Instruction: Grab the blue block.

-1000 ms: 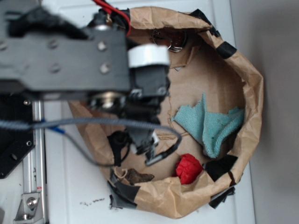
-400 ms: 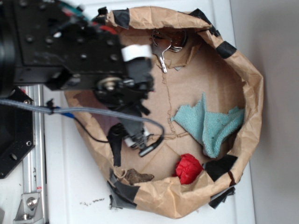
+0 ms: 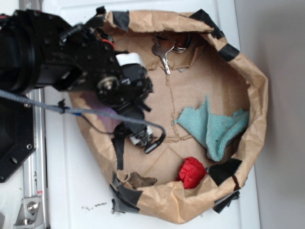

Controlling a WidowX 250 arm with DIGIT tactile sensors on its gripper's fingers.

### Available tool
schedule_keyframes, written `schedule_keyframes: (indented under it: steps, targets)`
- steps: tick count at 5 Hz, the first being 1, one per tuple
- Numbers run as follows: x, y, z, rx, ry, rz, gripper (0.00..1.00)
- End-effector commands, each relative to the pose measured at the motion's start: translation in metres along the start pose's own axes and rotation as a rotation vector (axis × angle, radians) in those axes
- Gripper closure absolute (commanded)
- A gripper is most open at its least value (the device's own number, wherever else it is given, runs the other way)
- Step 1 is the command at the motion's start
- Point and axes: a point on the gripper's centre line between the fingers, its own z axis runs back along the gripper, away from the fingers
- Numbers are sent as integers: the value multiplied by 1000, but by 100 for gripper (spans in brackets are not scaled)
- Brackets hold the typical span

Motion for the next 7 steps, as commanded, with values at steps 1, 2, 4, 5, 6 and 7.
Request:
schedule_keyframes:
  steps: [1, 2, 4, 5, 6, 7]
  targets:
    - [10, -9, -6, 48, -5, -18, 0]
    - [13, -5, -3, 79, -13, -1, 25]
    - [22, 0, 4, 163, -19, 58, 100]
    - [19, 1, 1, 200, -24, 54, 100]
    - [20, 1, 13, 213, -36, 22, 100]
    - [25, -14, 61, 213, -98, -115, 100]
